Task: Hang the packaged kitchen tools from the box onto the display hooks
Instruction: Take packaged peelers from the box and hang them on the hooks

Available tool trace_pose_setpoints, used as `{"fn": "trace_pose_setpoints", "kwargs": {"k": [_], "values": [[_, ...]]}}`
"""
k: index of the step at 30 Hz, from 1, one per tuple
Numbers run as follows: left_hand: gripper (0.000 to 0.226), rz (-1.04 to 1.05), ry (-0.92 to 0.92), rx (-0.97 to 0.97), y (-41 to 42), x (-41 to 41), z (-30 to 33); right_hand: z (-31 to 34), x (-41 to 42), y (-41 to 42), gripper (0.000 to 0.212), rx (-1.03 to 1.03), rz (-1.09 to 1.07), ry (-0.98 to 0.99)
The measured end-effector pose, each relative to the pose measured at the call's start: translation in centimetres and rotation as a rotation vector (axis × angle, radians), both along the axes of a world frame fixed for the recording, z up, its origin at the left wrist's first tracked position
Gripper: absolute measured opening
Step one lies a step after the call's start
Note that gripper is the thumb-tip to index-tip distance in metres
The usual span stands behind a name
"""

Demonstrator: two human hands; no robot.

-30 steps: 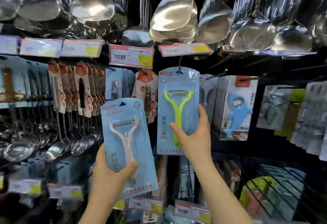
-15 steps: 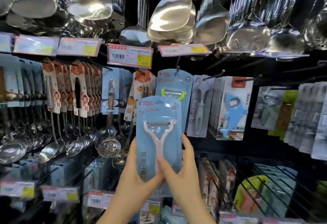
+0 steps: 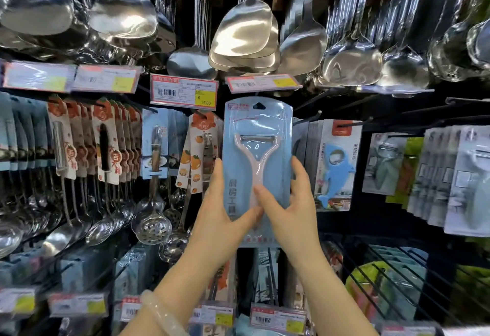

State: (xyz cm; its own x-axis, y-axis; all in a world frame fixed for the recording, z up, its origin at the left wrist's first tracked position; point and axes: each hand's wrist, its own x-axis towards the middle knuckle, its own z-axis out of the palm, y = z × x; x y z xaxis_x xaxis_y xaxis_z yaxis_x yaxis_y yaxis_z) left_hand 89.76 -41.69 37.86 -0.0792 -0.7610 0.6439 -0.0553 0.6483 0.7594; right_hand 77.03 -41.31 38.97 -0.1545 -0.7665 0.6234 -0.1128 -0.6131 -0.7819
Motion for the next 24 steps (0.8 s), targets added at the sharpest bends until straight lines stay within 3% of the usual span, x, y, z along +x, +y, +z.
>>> {"fn": "trace_pose_setpoints", "kwargs": {"k": [9,17,21,24], "values": [[0.076,0.04,-0.03,-0.012,-0.3,-0.2,0.1,0.4,-0.2,-0.5,0.077,0.044,-0.006,0.052],[0.076,0.106,-0.127,0.062,-2.5,-0.3,-0.2,0.2,-0.1,-2.4,0.082,0.098,-0.14,0.218],[0.098,0.182,-0.218,0.156,-4.3,-0.3,0.3,0.4,0.1,-3.9,0.082,0.155,-0.161,0.275],[0.098,0.236,-0.252,0.209,-5.8,-0.2,-0.1,0.3,0.2,-4.6,0.084,0.18,-0.179,0.298]]}}
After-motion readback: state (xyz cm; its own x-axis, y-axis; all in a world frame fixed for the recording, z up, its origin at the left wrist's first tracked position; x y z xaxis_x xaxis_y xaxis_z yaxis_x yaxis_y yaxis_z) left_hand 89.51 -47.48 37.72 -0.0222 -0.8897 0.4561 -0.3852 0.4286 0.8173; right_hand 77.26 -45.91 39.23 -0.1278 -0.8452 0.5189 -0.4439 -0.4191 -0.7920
